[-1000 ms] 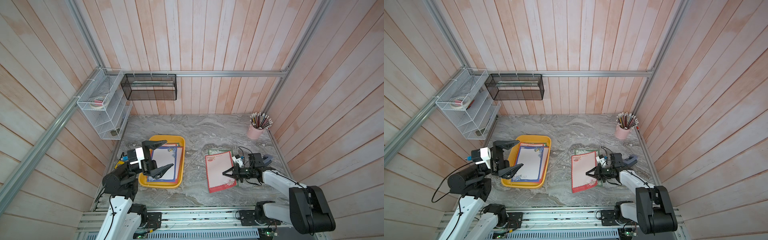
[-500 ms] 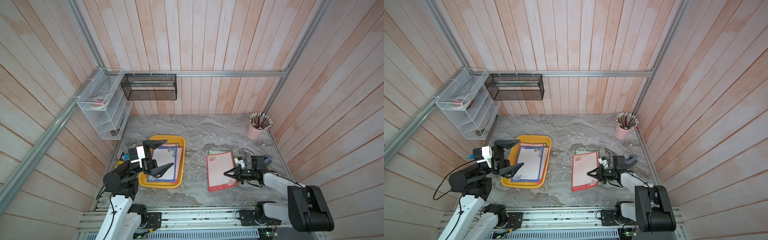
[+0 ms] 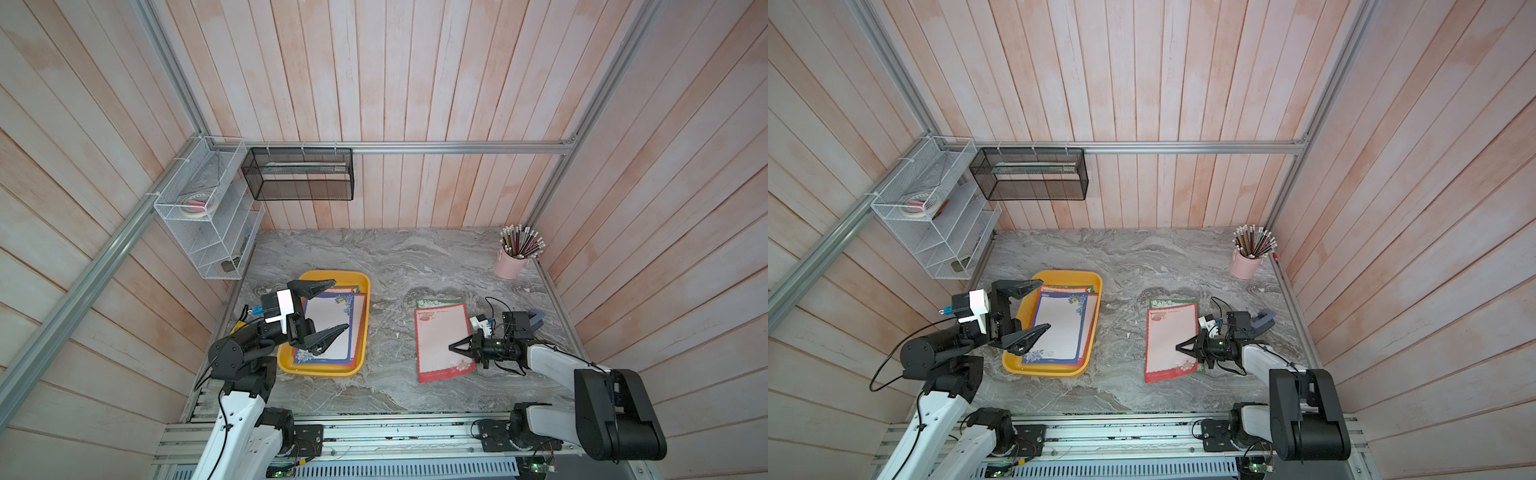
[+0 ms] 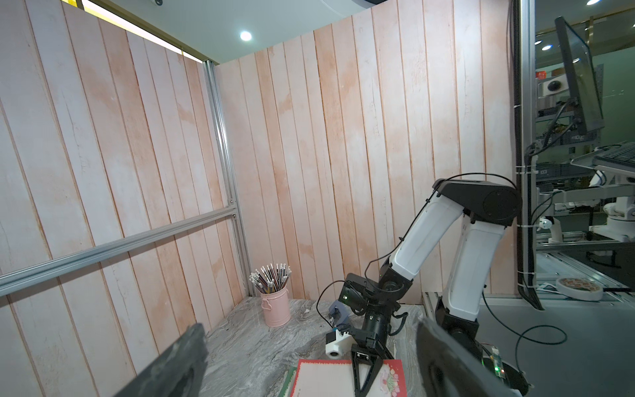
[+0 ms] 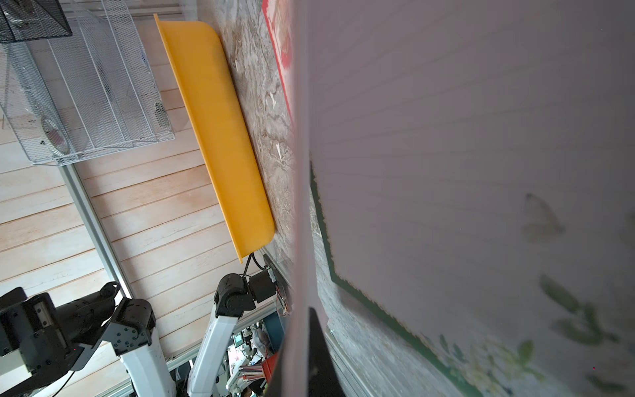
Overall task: Take out the stationery paper from the storage box
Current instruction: Place the stationery paper at the center of the board.
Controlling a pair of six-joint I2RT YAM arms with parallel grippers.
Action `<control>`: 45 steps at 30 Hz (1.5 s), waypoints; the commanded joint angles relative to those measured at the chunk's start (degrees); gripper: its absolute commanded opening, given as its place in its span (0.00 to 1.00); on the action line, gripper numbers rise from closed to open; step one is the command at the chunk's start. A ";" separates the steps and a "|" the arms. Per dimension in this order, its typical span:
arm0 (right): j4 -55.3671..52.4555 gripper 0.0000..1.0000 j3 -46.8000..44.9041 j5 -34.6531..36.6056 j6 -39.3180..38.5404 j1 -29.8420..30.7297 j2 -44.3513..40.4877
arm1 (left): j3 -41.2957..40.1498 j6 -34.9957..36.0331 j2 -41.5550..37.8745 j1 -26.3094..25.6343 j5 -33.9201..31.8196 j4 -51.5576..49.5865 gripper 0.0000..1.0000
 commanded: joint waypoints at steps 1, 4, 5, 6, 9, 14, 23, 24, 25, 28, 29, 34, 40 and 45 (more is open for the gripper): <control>-2.74 0.06 2.16 1.99 -2.12 -0.32 0.86 | 1.61 0.79 -0.63 0.31 0.16 -0.70 0.96; -4.24 0.06 3.02 2.97 -3.34 -0.34 1.30 | 1.64 0.88 -0.67 0.31 0.15 -0.95 0.96; -4.53 0.07 3.25 3.33 -3.53 -0.29 1.30 | 1.61 0.88 -0.61 0.31 0.15 -0.95 0.96; -4.77 0.08 3.35 3.49 -3.74 -0.35 1.38 | 1.61 0.88 -0.72 0.31 0.17 -0.95 0.96; -5.55 0.11 3.70 4.37 -4.47 -0.30 1.78 | 1.67 0.94 -0.72 0.31 0.17 -1.04 0.96; -8.78 0.16 5.04 7.23 -6.93 -0.31 2.57 | 1.74 1.01 -0.69 0.31 0.19 -1.31 0.96; -15.32 0.32 8.25 15.51 -10.89 -0.33 1.27 | 1.76 1.30 -0.54 0.31 0.08 -1.67 0.96; -15.65 0.36 8.36 16.81 -10.79 -0.31 0.68 | 1.82 1.39 -0.51 0.33 0.04 -1.65 0.96; -15.89 0.37 8.44 17.72 -10.58 -0.38 0.03 | 1.82 1.47 -0.45 0.31 0.04 -1.76 0.96; -16.43 0.43 8.54 20.88 -9.85 -0.44 -1.64 | 1.85 1.98 -0.38 0.31 0.04 -2.41 0.96; -16.59 0.44 8.48 21.40 -9.74 -0.38 -2.04 | 1.94 2.15 -0.36 0.31 0.00 -2.67 0.96; -17.89 0.53 8.97 24.73 -9.11 -0.46 -4.24 | 2.08 2.42 -0.37 0.31 -0.02 -3.06 0.96; -20.29 0.66 10.23 30.98 -8.50 -0.93 -8.30 | 2.12 2.90 -0.53 0.32 -0.02 -3.74 0.96; -22.61 0.75 12.39 41.47 -8.15 -1.23 -15.14 | 2.35 4.44 -0.29 0.31 -0.59 -5.57 0.96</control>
